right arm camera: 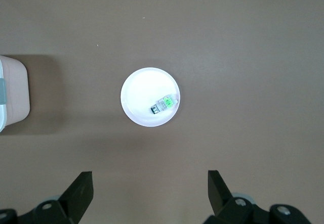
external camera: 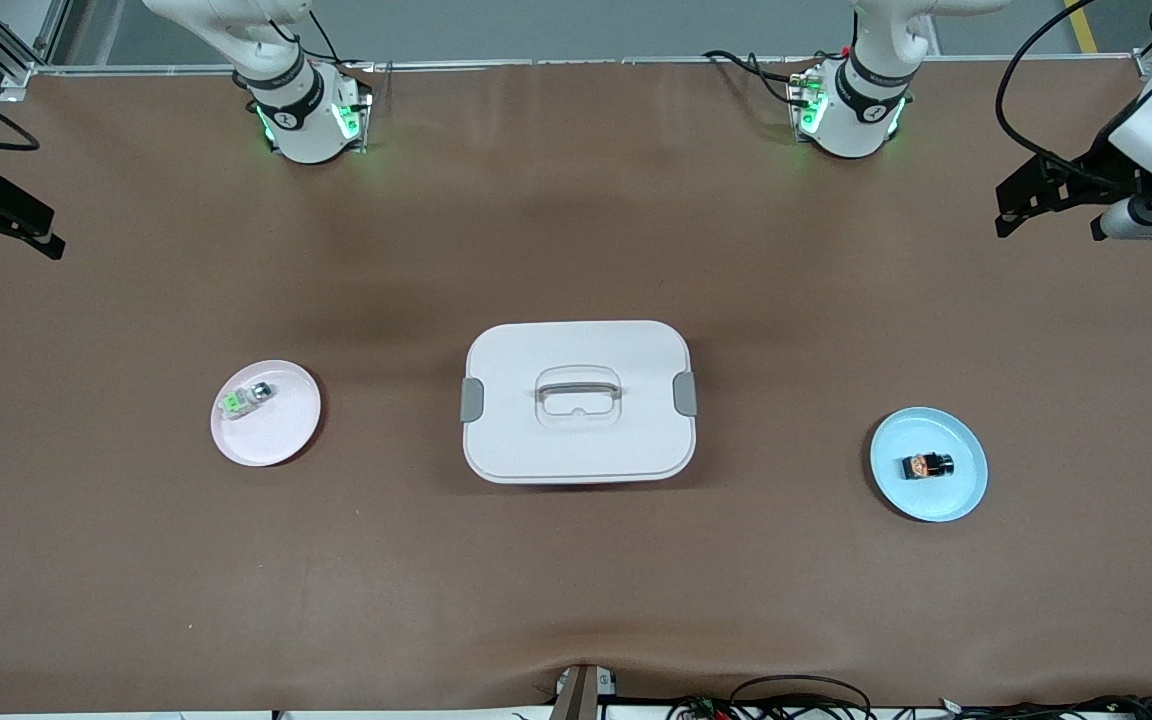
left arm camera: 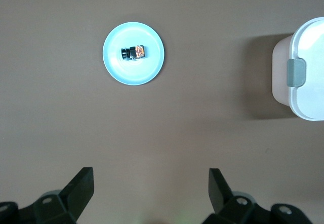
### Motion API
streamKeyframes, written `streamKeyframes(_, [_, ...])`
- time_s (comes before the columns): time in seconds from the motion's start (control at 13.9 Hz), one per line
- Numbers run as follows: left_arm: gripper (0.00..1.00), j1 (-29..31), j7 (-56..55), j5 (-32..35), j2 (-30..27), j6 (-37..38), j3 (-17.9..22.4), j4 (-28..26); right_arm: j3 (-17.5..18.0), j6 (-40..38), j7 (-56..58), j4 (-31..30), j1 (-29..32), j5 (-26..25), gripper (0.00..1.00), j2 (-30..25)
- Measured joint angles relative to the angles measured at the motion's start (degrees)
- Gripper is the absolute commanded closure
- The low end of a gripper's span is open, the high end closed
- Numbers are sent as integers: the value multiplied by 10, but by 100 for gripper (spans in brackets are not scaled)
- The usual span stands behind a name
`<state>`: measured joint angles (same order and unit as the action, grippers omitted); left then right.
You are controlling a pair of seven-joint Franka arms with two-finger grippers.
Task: Transfer orange switch to right arm and place
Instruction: 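Move the left gripper down toward the orange switch on the blue plate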
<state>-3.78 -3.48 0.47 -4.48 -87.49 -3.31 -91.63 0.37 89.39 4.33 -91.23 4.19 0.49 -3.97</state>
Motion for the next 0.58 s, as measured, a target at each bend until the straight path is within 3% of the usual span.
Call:
streamKeyframes(0.36, [0, 0, 0, 0, 10, 0, 2, 1, 0, 0, -3, 0, 0, 0, 0, 0])
streamKeyframes(0.58, [0, 6, 0, 0, 50, -9, 5, 2, 0, 0, -3, 0, 0, 0, 0, 0])
